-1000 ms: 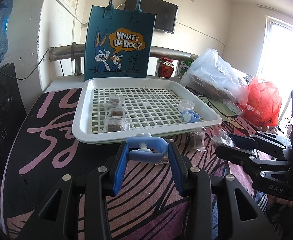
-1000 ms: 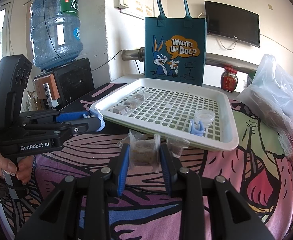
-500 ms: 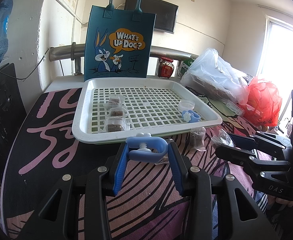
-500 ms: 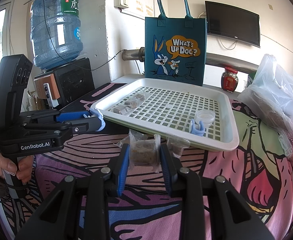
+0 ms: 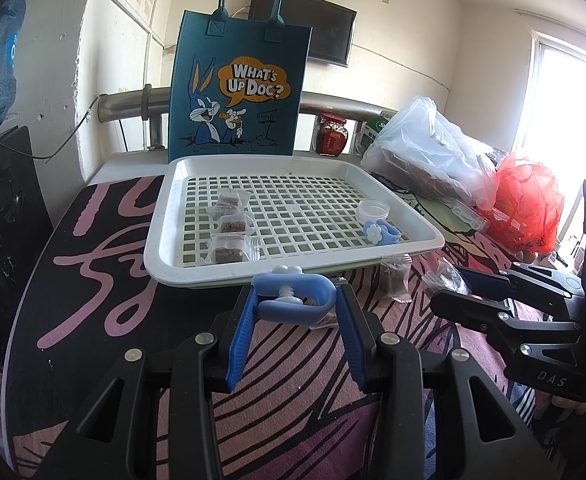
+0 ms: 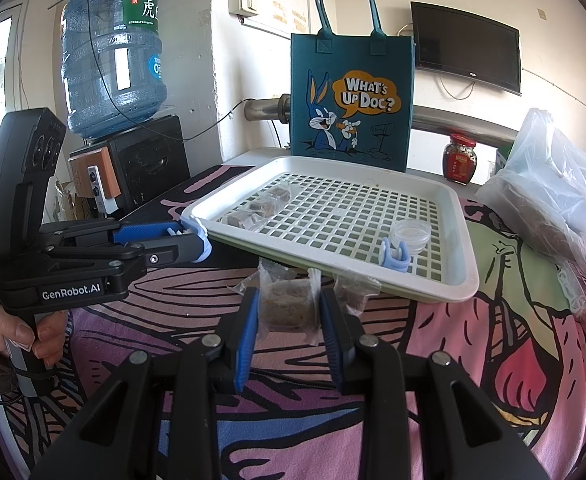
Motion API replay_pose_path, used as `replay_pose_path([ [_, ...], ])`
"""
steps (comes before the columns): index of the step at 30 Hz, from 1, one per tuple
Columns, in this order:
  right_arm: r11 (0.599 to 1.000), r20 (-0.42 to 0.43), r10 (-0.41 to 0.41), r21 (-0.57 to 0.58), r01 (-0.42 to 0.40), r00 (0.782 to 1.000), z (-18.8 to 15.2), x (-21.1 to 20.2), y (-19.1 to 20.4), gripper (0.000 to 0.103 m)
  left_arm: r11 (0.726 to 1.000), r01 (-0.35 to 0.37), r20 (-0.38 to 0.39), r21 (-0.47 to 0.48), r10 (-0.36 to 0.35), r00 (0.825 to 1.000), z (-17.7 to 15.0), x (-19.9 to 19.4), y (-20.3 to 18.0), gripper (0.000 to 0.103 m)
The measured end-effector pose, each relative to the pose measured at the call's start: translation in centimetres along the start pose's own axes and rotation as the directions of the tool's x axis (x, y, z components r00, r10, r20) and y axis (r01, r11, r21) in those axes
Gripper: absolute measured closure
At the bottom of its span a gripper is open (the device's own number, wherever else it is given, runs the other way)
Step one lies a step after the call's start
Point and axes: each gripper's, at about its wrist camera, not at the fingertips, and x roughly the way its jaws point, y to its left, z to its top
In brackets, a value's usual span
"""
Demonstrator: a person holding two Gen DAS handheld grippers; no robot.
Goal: Organize objects
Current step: 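Hold the blue clip and the bag at the tray rim with both tools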
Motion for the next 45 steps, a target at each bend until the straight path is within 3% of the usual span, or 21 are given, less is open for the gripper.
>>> replay_pose_path([
  [45,1.000,-0.001,0.002,-0.001,-0.002,1.000,0.08,0.04,0.07,0.073,1.000,0.004,-0.014,0.000,-0.004,1.000,-0.35,0.18,-0.15,0.064],
])
